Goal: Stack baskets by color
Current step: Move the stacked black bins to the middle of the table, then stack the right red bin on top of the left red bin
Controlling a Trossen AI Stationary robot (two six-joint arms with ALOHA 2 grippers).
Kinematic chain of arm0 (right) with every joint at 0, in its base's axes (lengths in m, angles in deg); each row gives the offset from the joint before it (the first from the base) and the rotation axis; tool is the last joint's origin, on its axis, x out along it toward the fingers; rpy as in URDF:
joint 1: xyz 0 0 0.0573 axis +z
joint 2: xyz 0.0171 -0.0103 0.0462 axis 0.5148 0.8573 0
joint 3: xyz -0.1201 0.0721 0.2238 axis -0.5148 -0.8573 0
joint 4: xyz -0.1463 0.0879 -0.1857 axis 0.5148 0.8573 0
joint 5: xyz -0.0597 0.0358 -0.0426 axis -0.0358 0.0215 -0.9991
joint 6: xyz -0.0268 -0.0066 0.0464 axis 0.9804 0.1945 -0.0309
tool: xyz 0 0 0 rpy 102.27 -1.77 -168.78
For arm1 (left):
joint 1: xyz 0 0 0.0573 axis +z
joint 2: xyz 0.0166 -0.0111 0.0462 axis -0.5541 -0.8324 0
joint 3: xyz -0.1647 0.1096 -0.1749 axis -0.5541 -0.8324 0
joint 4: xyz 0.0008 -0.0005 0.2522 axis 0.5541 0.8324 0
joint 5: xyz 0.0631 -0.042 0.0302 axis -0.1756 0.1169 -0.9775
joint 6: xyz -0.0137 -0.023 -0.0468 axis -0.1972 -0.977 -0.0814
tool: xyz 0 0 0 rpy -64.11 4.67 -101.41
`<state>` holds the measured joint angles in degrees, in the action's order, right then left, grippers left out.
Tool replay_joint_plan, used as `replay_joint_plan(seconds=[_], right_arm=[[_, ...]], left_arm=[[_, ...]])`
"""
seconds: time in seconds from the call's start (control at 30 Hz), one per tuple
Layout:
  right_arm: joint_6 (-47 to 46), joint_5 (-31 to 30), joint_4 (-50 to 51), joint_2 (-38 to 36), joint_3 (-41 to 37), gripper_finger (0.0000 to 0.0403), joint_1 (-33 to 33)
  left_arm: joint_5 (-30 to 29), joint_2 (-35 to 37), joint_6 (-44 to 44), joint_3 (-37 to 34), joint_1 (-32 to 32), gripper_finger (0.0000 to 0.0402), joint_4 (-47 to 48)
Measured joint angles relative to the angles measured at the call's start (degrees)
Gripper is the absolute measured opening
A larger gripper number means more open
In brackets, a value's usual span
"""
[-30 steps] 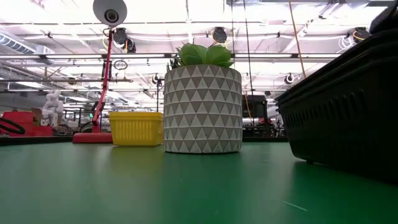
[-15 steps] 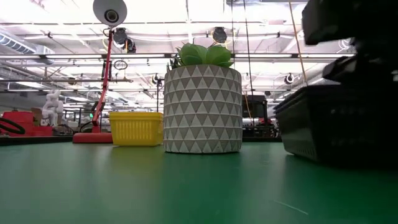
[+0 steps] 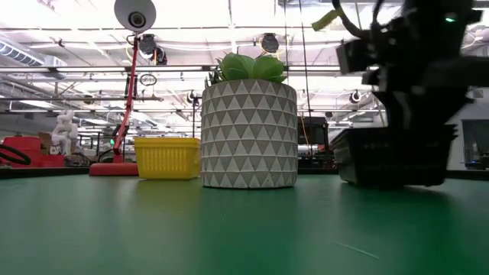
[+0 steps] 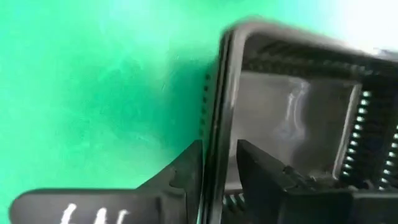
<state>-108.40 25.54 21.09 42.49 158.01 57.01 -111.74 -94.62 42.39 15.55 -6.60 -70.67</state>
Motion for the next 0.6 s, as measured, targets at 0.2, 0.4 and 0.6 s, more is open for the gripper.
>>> replay_joint_plan(seconds=[0.2, 0.4, 0.6], right_arm=[[0.44, -0.13, -0.6, -5.81, -0.28, 0.0096, -1.75], [-4.02, 0.19, -0.99, -12.14, -2.4, 0.0131, -0.21], [-7.06, 4.55, -3.44, -16.03, -2.4, 0.0155, 6.97]], left_arm=[[1.09, 0.0, -0.83, -0.02, 0.0, 0.0147, 0.73], [1.32, 0.0, -0.85, -0.02, 0.0, 0.0147, 0.74], [1.32, 0.0, -1.11, 0.0, 0.0, 0.0147, 0.81]])
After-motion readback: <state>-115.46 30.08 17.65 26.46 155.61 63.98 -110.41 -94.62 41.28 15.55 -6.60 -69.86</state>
